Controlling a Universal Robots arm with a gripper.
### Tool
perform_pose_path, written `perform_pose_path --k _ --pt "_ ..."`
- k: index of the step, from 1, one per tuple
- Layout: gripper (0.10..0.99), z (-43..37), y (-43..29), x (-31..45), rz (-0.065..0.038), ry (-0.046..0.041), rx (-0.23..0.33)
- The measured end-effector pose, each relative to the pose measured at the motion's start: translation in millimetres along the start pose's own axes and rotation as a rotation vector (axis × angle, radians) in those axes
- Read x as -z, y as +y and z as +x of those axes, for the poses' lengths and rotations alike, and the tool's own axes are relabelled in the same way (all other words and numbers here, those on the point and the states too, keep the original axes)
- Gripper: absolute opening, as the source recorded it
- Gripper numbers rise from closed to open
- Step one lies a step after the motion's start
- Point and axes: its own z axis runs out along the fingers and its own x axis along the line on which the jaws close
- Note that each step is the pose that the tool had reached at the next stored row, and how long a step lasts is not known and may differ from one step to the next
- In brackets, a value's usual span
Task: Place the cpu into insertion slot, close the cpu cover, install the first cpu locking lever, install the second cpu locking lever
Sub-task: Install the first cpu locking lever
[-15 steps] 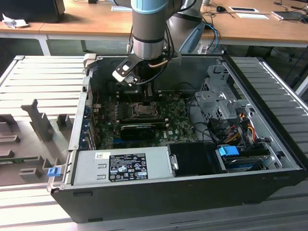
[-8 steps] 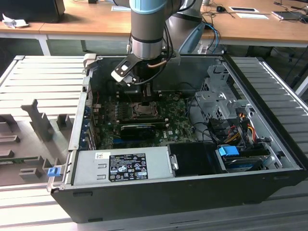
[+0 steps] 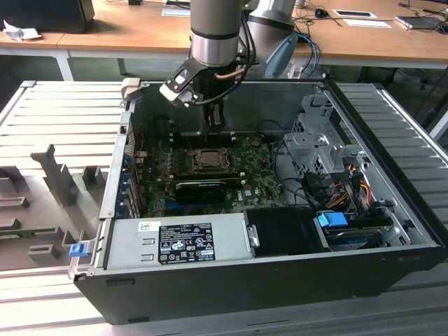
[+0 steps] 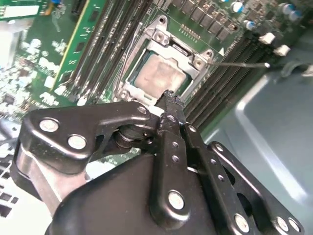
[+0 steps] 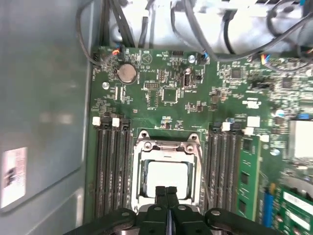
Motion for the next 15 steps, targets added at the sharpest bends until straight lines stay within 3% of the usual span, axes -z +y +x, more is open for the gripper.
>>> perform_pose_path --k 3,8,10,13,15 --pt "0.106 0.0 0.2 14.9 0.0 -0.0016 0.006" --pt "0.106 0.0 0.2 14.9 0.0 -0.003 0.118" --pt "0.106 0.1 0.2 14.6 0.001 -0.0033 0.203" --pt "0.106 0.1 0.2 14.2 0.001 -0.0019 0.271" --pt "0.106 0.1 0.2 13.7 0.002 0.0003 0.37"
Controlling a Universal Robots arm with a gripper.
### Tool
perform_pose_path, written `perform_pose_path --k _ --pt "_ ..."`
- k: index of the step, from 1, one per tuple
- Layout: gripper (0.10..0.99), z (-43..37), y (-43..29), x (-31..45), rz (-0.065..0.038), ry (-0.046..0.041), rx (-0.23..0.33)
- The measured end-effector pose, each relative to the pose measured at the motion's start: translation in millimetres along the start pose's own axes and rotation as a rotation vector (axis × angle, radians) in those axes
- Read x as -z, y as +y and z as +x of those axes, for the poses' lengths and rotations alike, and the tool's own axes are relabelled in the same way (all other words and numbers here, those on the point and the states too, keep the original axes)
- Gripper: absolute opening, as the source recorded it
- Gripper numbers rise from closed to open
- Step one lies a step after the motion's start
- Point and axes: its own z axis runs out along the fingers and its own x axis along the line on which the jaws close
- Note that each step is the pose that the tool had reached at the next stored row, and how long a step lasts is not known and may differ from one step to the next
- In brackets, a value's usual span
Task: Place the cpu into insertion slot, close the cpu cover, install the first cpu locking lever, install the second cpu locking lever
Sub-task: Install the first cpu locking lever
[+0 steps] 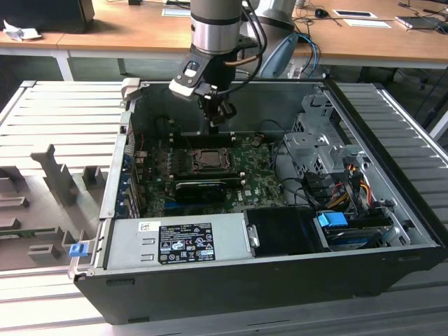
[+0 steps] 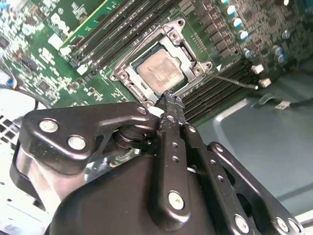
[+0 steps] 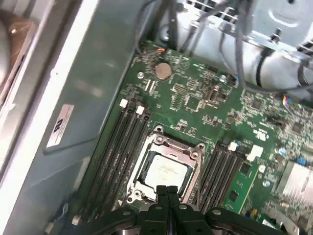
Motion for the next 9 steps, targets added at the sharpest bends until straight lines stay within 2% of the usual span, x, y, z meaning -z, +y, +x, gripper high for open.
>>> perform_pose_path --k 4,9 --pt "0.106 0.0 0.0 -0.9 0.001 0.0037 0.163" --pt "0.106 0.0 0.0 -1.0 0.001 0.006 0.275"
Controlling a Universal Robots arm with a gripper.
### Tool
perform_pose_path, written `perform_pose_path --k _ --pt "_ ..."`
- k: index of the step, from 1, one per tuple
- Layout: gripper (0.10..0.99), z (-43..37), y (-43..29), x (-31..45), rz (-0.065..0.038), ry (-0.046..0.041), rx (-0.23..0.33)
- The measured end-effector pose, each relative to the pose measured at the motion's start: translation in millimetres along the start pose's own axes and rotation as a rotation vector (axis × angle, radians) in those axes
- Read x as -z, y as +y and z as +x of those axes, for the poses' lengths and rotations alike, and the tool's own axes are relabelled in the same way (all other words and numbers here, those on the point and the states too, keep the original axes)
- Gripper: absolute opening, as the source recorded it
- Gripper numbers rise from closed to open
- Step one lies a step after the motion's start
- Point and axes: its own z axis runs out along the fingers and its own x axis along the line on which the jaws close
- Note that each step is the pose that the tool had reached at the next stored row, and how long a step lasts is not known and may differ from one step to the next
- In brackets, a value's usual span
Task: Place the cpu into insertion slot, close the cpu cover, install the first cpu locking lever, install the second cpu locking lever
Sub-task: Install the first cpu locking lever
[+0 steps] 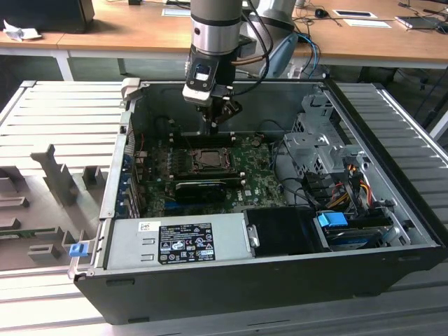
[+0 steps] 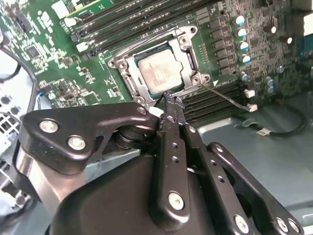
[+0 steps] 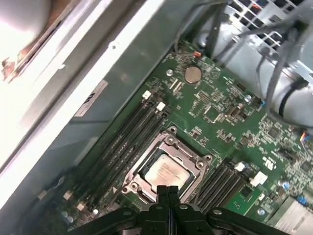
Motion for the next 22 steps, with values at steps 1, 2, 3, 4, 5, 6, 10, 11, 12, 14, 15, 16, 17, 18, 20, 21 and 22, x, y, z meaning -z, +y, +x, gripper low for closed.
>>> perform_pose_path --k 1,2,3,4,5,6,10,11,12,14,15,16,17,18,20,21,22 --pt "0.106 0.0 0.0 0.0 0.0 0.0002 0.016" --pt "0.106 0.0 0.0 -0.1 0.0 0.0007 0.039" --pt "0.106 0.0 0.0 -0.1 0.0 0.0009 0.056" --pt "0.106 0.0 0.0 -0.1 0.0 0.0013 0.074" --pt "0.106 0.0 0.0 -0.1 0.0 0.0015 0.096" --pt "0.106 0.0 0.0 -0.2 0.001 0.0018 0.13" --pt "0.106 0.0 0.0 -0.3 0.001 0.0032 0.238" --pt "0.106 0.0 0.0 -0.4 0.0 0.0035 0.257" --pt "0.106 -0.1 0.0 -0.4 0.0 0.0039 0.285" --pt "0.106 -0.1 0.1 -0.4 0.0 0.0045 0.328" --pt "0.106 -0.1 0.2 -0.5 0.0 0.0048 0.348" --pt "0.106 -0.1 0.2 -0.5 0.0 0.005 0.367" --pt "0.106 -0.2 0.2 -0.4 0.0 0.0054 0.394" --pt "0.106 -0.2 0.3 -0.4 0.0 0.0056 0.411" --pt "0.106 -0.2 0.3 -0.5 0.0 0.0061 0.447" --pt "0.106 -0.2 0.3 -0.5 0.0 0.0064 0.465" --pt "0.106 -0.2 0.2 -0.5 0.0 0.0068 0.496"
